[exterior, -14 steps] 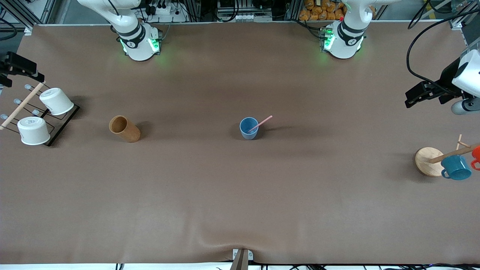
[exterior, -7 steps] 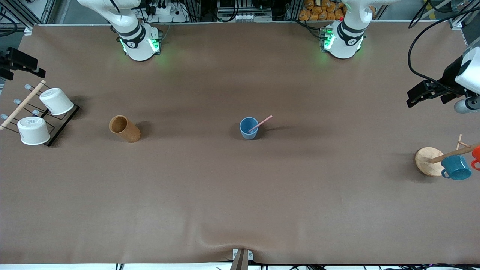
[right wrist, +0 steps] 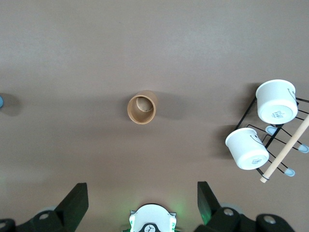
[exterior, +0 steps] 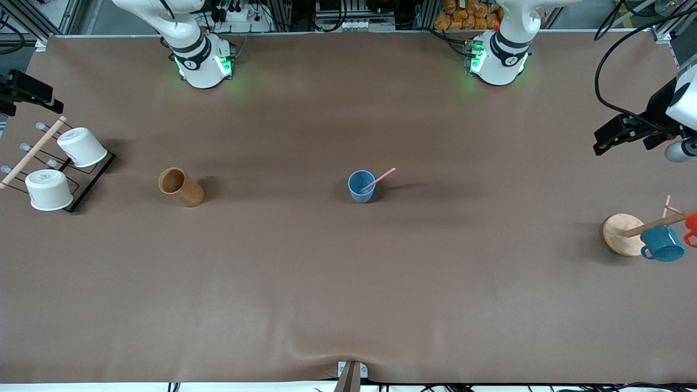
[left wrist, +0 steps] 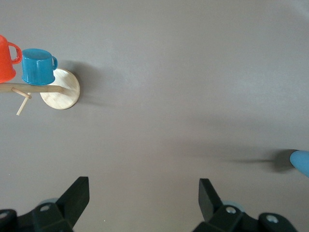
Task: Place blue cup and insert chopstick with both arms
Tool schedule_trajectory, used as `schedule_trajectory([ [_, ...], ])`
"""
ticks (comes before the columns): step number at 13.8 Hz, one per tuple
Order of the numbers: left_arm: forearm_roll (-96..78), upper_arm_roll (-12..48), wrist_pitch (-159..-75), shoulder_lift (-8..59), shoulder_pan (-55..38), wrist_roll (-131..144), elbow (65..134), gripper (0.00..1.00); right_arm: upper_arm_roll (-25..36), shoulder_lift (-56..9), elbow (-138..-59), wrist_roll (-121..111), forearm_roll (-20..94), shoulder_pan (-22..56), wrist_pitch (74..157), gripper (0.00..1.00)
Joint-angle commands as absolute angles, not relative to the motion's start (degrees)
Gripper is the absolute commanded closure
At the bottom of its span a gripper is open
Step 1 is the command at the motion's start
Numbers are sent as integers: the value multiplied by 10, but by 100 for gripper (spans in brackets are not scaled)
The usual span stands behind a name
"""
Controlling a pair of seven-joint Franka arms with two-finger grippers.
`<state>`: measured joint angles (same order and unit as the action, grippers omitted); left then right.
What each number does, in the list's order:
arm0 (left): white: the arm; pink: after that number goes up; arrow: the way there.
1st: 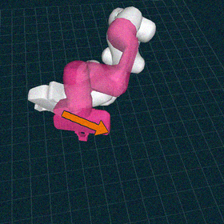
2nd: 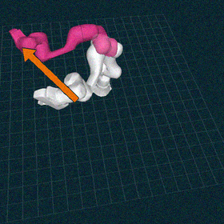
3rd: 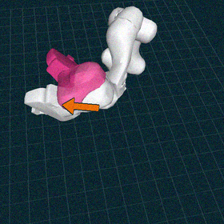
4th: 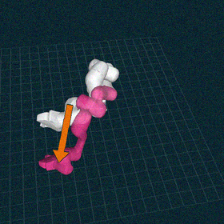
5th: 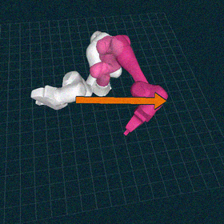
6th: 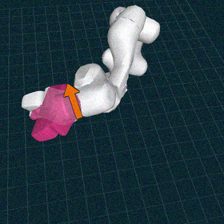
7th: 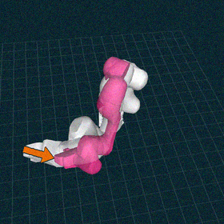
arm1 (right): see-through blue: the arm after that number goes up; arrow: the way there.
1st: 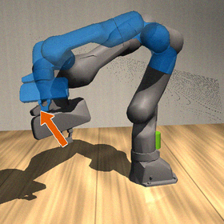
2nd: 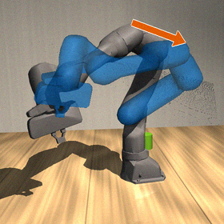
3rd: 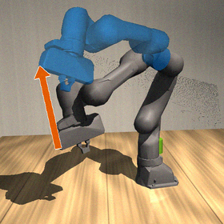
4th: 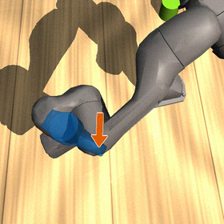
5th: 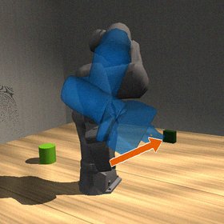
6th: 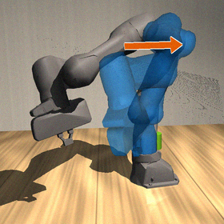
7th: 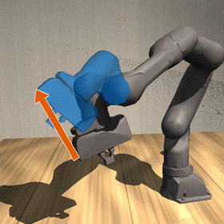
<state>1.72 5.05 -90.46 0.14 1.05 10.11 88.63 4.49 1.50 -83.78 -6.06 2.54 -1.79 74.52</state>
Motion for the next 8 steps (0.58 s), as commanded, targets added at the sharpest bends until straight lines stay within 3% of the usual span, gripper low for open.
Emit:
schedule_trajectory([
  [1, 15, 53, -873, -2, 12, 87, 868, 0, 44, 30, -852, -58, 4, -12, 754, 0],
  [8, 8, 58, -845, -5, 11, 78, 860, 0, 44, 26, -853, -57, -3, 17, 773, 0],
])
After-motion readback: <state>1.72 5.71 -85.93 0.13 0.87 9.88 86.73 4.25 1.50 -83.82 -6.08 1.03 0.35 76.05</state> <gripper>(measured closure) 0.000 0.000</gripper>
